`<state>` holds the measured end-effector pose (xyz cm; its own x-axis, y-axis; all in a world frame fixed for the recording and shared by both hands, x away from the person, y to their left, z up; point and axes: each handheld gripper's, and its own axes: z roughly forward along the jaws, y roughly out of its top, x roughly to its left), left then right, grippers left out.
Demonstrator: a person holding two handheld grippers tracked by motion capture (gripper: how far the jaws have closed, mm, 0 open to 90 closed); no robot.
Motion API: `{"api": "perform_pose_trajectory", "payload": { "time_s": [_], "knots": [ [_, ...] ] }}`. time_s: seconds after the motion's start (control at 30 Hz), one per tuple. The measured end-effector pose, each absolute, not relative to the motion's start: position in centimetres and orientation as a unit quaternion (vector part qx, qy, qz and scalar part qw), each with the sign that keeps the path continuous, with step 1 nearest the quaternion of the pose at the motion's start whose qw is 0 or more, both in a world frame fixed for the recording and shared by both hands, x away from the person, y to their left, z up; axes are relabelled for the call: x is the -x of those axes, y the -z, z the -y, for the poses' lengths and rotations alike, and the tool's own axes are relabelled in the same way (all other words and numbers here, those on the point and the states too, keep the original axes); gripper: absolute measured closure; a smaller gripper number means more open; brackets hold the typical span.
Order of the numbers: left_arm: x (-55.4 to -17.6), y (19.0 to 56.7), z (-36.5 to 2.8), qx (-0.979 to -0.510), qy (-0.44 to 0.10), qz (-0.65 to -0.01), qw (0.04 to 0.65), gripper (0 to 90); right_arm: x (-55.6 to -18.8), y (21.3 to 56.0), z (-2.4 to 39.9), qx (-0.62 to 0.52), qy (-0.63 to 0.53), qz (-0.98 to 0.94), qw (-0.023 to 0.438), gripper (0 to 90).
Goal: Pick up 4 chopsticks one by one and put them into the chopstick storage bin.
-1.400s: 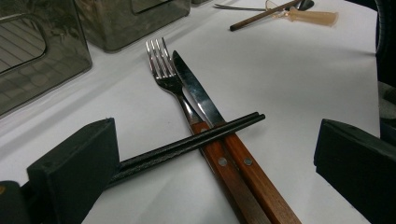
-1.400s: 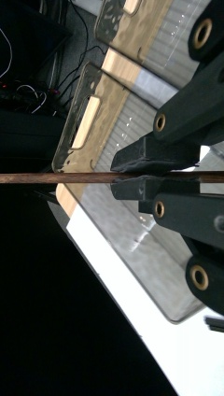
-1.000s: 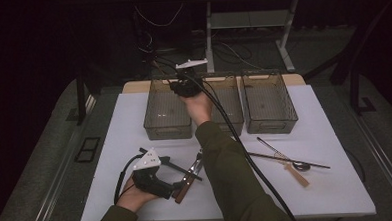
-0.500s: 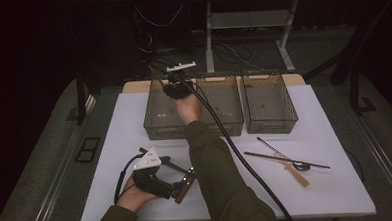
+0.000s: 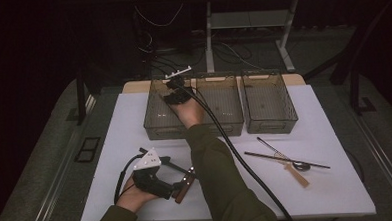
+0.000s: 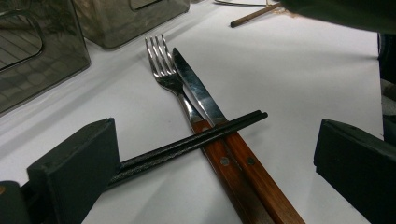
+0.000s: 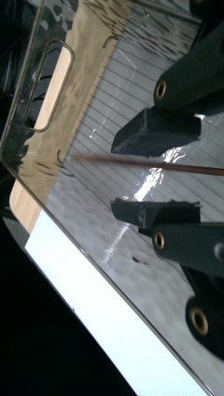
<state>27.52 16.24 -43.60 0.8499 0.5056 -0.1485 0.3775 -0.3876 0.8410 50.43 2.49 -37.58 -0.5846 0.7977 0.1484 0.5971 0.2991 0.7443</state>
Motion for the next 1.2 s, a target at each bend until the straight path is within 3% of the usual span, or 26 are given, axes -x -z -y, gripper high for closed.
{"api": "perform_pose_trajectory", "payload": {
  "time_s": [0.27,0.6,1.2],
  "knots": [
    [-27.6,43.5,-16.4,-0.830,-0.069,-0.265,0.485,0.0,-49.3,35.9,-0.5,-0.418,-0.417,-0.798,0.125,53.6],
    [-27.6,43.6,-16.4,-0.830,-0.070,-0.265,0.485,0.0,-46.3,34.3,4.4,-0.389,-0.438,-0.803,0.112,46.8],
    [-27.5,43.6,-16.6,-0.831,-0.072,-0.265,0.484,0.0,-41.0,35.3,11.4,-0.344,-0.460,-0.812,0.102,39.6]
  ]
}}
